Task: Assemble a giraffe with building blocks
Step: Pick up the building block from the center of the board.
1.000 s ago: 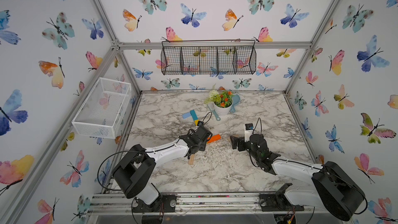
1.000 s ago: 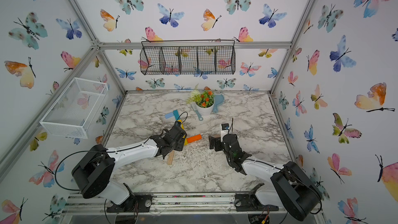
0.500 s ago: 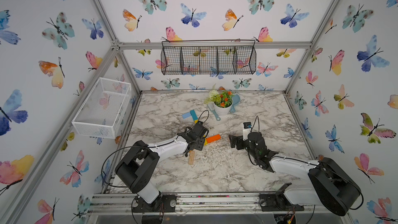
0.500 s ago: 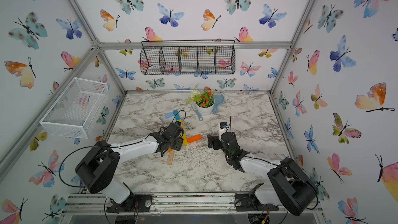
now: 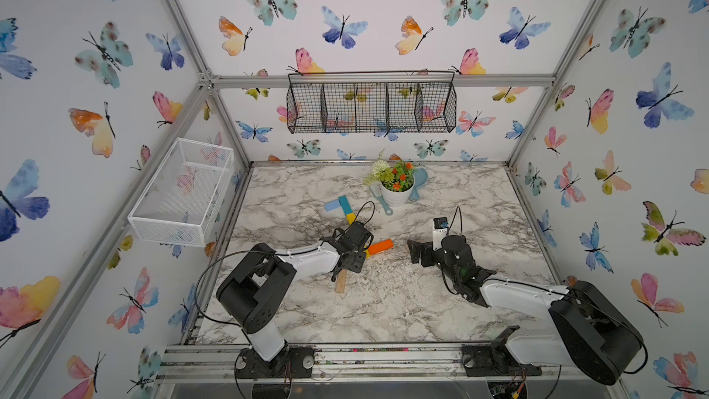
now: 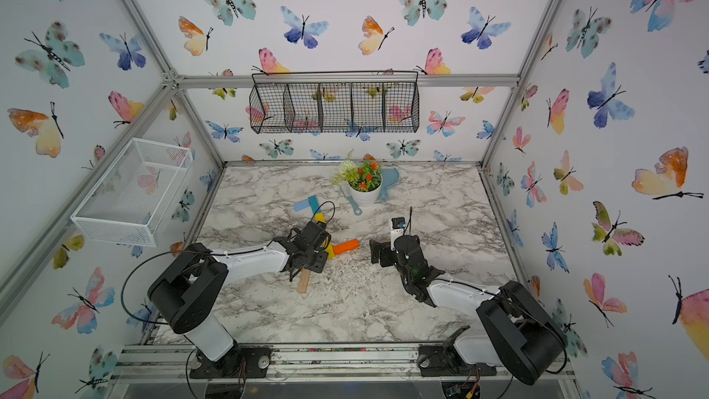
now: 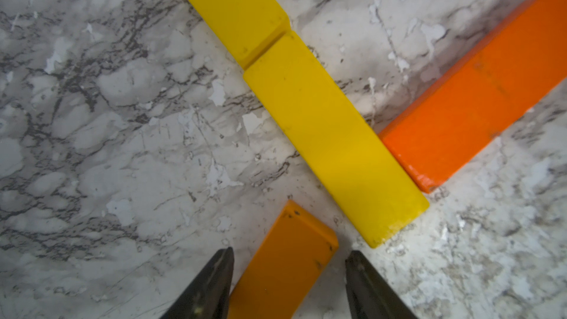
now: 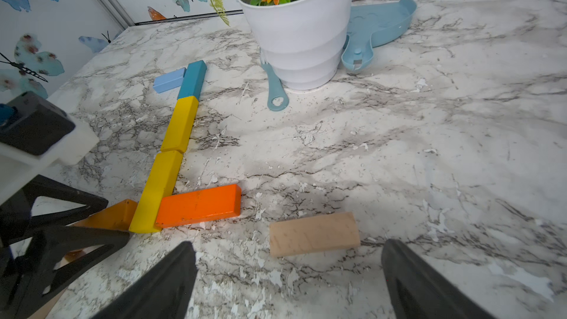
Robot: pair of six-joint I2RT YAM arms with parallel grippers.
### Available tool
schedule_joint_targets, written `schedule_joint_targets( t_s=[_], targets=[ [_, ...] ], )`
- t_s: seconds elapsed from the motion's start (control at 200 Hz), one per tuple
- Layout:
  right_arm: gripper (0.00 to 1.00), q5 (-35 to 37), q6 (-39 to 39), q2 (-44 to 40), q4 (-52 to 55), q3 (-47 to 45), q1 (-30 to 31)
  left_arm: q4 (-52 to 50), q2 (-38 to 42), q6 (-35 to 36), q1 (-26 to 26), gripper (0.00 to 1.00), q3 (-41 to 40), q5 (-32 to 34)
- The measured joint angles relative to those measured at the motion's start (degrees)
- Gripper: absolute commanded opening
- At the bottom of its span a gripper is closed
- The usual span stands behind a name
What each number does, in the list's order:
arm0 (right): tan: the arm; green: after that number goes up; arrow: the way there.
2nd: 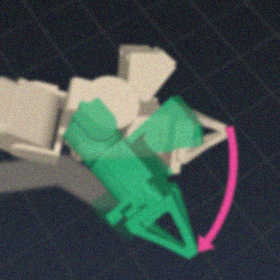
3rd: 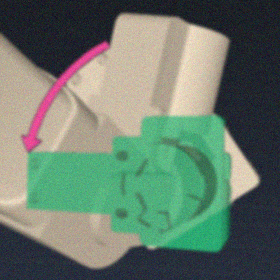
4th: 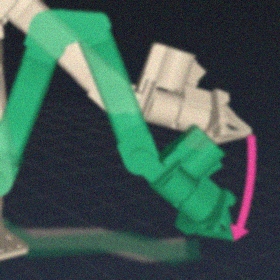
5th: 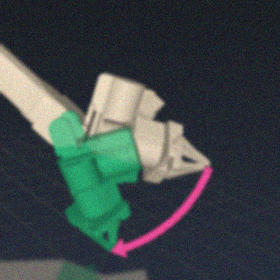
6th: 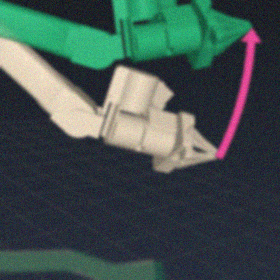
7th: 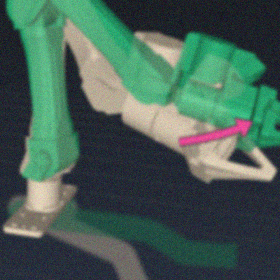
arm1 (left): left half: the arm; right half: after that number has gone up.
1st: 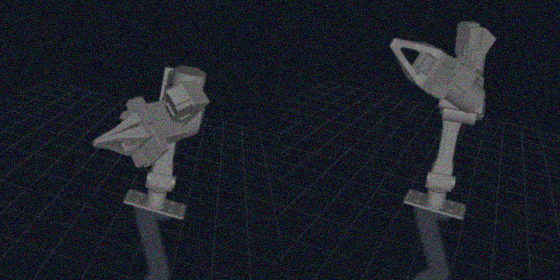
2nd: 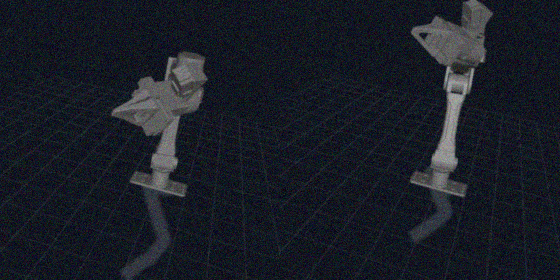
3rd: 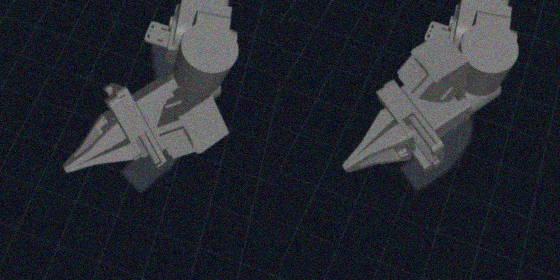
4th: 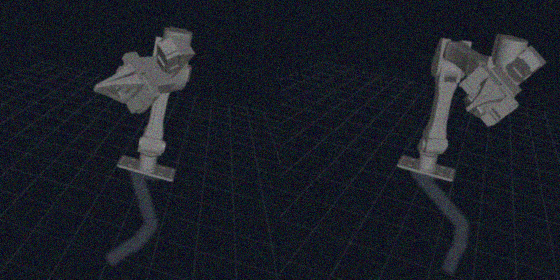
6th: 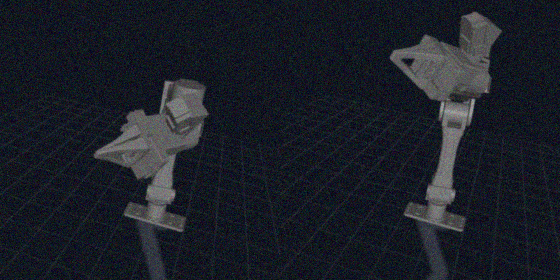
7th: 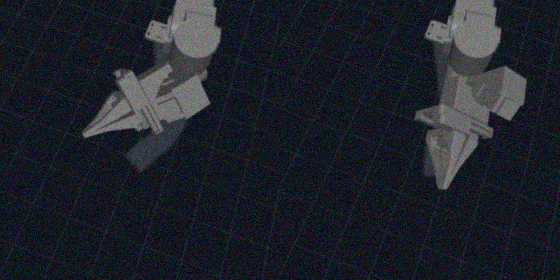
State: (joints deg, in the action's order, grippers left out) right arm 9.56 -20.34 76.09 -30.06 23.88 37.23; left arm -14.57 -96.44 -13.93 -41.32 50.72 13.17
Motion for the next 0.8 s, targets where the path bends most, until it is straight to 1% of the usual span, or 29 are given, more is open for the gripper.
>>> schedule_joint_targets(
  t_s=[0.06, 0.08, 0.115, 0.275, 0.511, 0.801],
  targets=[
    [0.99, 0.00, 0.00, 0.00, 0.00, 0.00, 0.00, 0.17, 0.00, 0.00, 0.00, 0.59, -0.07, -0.11],
    [0.99, 0.00, 0.00, 0.00, 0.00, 0.00, 0.00, 0.20, -0.02, 0.00, 0.02, 0.55, -0.09, -0.22],
    [0.99, 0.00, 0.00, 0.00, 0.00, 0.00, 0.00, 0.22, -0.02, 0.00, 0.02, 0.52, -0.09, -0.31],
    [0.99, 0.02, 0.00, -0.07, 0.04, 0.00, 0.00, 0.48, -0.11, 0.24, 0.02, 0.42, -0.09, -0.66],
    [0.99, 0.04, 0.00, -0.74, 0.46, 0.00, 0.00, 0.39, -0.11, 0.22, 0.02, 0.35, -0.04, -0.63],
    [0.99, 0.07, 0.00, -0.74, 0.87, 0.00, 0.00, -1.33, 0.46, -0.59, 0.02, 0.32, -0.02, 0.02]
  ],
)
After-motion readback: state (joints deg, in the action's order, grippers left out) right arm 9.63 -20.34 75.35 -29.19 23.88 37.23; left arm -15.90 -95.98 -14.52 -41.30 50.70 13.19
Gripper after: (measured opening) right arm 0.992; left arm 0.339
